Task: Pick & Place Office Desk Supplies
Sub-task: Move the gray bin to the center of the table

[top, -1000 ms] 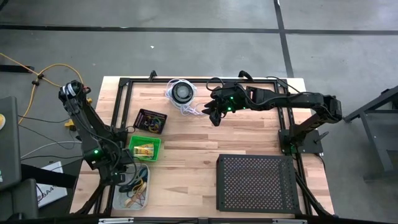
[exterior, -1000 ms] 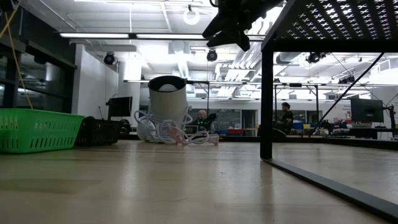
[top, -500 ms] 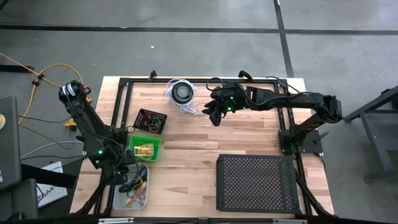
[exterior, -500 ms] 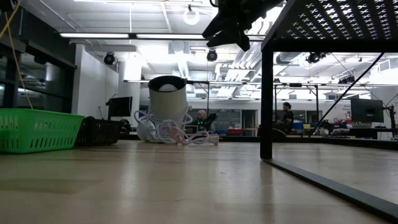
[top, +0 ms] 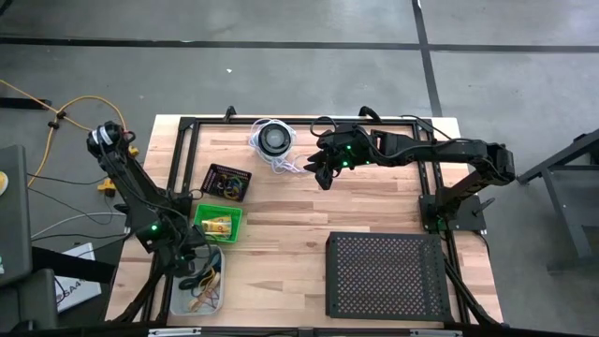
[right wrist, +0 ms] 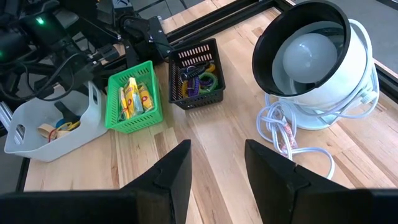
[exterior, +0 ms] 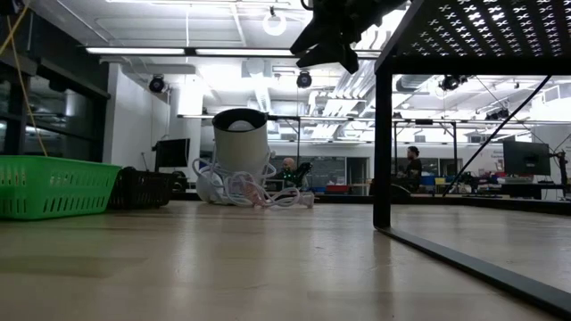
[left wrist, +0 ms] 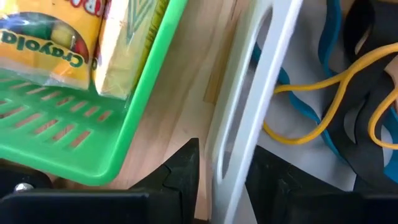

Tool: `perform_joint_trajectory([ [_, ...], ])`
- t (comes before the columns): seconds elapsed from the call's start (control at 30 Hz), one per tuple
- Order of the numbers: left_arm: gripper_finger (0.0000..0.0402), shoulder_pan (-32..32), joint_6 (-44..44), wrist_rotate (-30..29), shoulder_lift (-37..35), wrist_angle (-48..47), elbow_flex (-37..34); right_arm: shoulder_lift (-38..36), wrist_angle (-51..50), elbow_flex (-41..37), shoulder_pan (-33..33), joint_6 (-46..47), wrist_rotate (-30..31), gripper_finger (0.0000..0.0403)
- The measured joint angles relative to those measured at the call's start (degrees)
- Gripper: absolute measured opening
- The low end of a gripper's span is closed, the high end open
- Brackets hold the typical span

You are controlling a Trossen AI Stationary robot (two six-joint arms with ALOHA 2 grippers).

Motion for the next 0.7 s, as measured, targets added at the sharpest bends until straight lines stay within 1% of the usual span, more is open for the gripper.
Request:
perform_joint_trajectory([
  [0.13,0.0086,1.4,0.3,1.7,0.0,0.0,0.0,0.0,0.0,0.0,0.0,0.0,0.0,0.0137],
  [0.37,0.0010,2.7,0.9,3.0,0.0,0.1,0.0,0.0,0.0,0.0,0.0,0.0,0.0,0.0137],
  [0.7,0.0002,2.7,1.3,3.0,0.0,0.6,0.0,0.0,0.0,0.0,0.0,0.0,0.0,0.0137],
])
